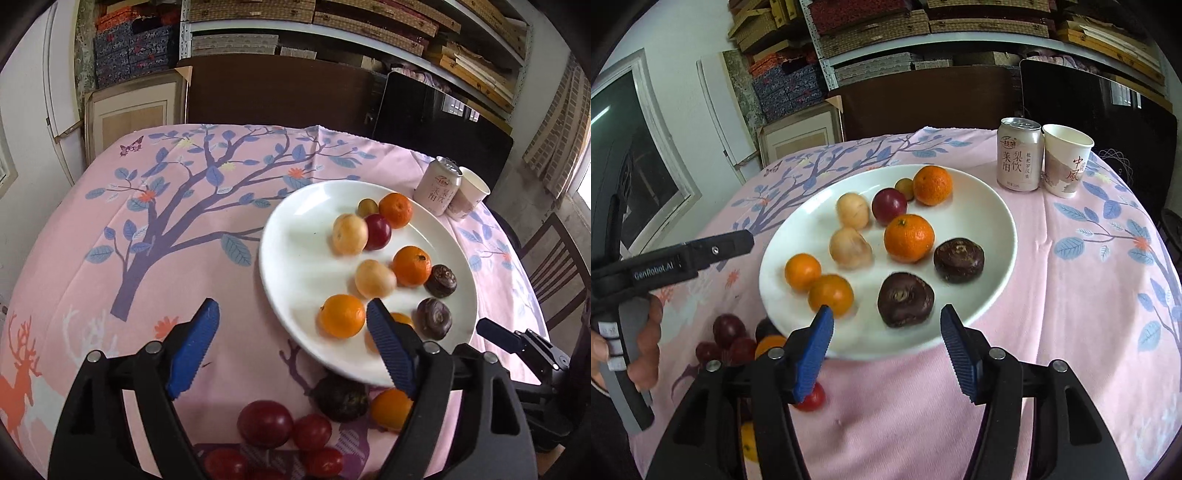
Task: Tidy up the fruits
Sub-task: 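Lower the pepino and yellow apple onto the white plate and open both tools, then grasp a yellow-orange tomato with the right tool while the left tool approaches a dark purple fruit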
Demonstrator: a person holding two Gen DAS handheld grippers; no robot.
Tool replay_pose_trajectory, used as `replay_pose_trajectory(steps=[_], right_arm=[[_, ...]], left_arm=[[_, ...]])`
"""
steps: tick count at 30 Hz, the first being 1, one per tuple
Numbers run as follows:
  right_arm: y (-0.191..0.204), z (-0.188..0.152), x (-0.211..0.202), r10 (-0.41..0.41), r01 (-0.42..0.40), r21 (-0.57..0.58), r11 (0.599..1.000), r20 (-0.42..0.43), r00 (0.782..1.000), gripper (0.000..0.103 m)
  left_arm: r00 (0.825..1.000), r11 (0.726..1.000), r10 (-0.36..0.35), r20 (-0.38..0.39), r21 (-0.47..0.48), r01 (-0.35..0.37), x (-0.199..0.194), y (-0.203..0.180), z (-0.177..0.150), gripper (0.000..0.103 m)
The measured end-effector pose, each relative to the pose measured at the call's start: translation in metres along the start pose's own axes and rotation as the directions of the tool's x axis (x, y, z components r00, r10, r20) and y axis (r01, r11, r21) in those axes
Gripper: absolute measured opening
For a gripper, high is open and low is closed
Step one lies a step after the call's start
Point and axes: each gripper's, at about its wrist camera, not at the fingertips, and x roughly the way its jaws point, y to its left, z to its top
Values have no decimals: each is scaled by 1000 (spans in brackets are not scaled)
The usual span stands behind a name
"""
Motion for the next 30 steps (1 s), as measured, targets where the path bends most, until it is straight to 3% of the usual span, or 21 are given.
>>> replay_pose_trajectory(steps=[6, 10, 16, 21, 24, 27, 30], right_arm=[[22, -34, -25, 21, -26, -104, 994, -47, 999, 61], [49, -56, -31, 55, -72, -188, 980, -91, 994, 61], [86, -80, -21, 55, -96, -276, 956, -152, 987, 61], [97, -83, -5, 13, -65, -299, 952, -173, 985, 60], [99, -79, 5, 5, -53, -295, 954, -162, 987, 54], [96, -75, 6, 45, -84, -259, 962, -152, 987, 37], [89, -76, 2, 44, -78, -240, 968, -144, 989, 37]], left_arm=[[1000, 1000, 9, -3, 12, -9, -27, 29, -36, 82], [998, 998, 59, -20, 31, -58, -35, 42, -60, 82], [996, 996, 67, -53, 59, -64, -45, 57, -88, 82], [998, 995, 47, -46, 89, -42, -58, 55, -102, 82], [998, 989, 51, -45, 144, -45, -63, 42, -110, 82], [998, 983, 27, -51, 180, -18, -69, 30, -119, 82], [998, 980, -3, -68, 199, 16, -71, 16, -128, 82]])
